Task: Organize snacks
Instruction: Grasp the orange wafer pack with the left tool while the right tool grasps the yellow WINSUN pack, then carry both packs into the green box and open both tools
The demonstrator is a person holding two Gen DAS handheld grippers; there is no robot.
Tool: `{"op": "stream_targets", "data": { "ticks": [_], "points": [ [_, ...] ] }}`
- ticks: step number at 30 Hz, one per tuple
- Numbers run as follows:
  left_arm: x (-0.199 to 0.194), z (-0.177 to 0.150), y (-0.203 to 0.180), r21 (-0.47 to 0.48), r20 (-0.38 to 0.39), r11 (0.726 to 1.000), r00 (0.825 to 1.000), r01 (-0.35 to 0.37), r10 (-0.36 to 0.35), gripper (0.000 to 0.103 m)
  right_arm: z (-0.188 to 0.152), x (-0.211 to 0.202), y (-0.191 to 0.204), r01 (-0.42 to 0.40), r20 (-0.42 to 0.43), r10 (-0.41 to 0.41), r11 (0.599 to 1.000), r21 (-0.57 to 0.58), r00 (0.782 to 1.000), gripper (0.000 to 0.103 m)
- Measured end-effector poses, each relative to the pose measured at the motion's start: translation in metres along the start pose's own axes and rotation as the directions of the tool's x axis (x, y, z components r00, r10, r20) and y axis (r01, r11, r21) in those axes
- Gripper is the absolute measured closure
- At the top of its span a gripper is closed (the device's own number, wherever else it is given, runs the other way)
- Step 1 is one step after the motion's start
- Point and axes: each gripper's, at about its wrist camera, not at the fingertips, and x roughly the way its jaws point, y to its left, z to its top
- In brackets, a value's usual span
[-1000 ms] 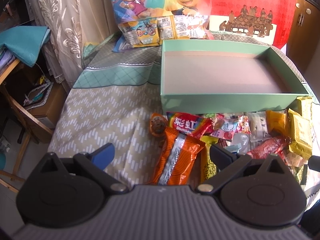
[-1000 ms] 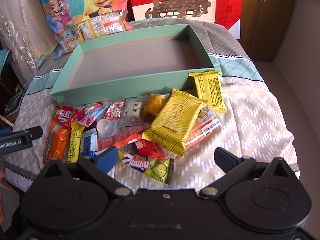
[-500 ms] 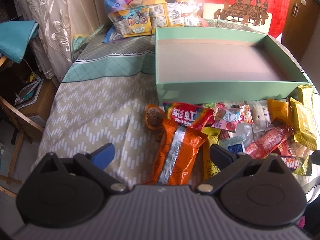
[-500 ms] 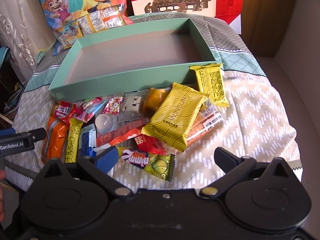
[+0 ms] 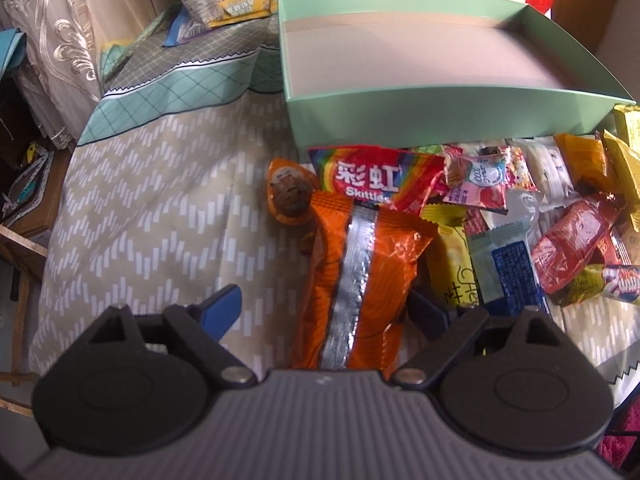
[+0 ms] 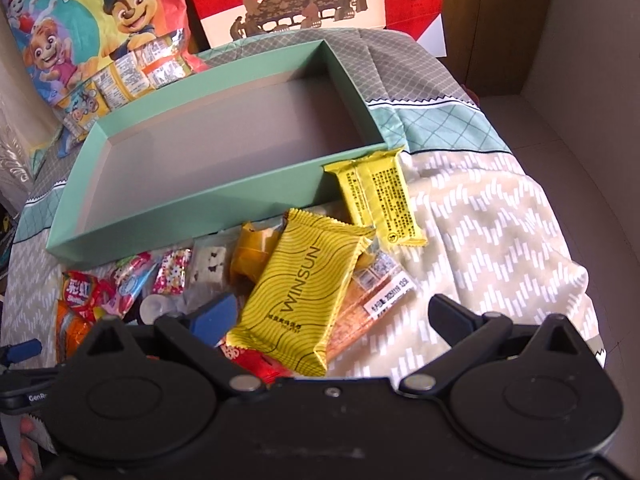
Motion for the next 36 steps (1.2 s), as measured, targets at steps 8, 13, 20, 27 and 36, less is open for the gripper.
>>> {"op": "stream_targets", "data": {
  "ticks": [8,13,20,27,36],
  "points": [
    [0.007,-0.002,0.006,-0.026,-0.017,0.999,0.999,0.041,-0.041,0.04,0.012,0.032,0.015,0.036,-0.068,-0.035,0.999,0.011,0.997,0.02],
    [0.01,-0.002,0.01,-0.044,-0.014,0.998,0.999,0.051,-0.051,0.033,0.014,0.047,0.026,0.079,-0.098,-0.08,0.997,-0.013,0.992,0.02],
    [0.005,-0.003,0.006,-0.035,0.015,0.998,0.999,0.05,-0.05,0.051,0.005,0.051,0.032,0.134,-0.04,-0.137,0.987,-0.084,0.99,0.05],
    [-0.016,-0.001,0.008,-0.048,0.054,0.997,0.997,0.054,-0.051,0.052,0.0,0.037,0.014,0.044,-0.033,-0.046,0.997,-0.065,0.998,0.052],
    [-0.045,0.011,0.003,-0.049,0.109,0.996,0.992,0.073,-0.067,0.052,-0.002,-0.001,0.015,-0.023,0.028,0.026,0.995,-0.097,0.999,0.052]
  ]
}}
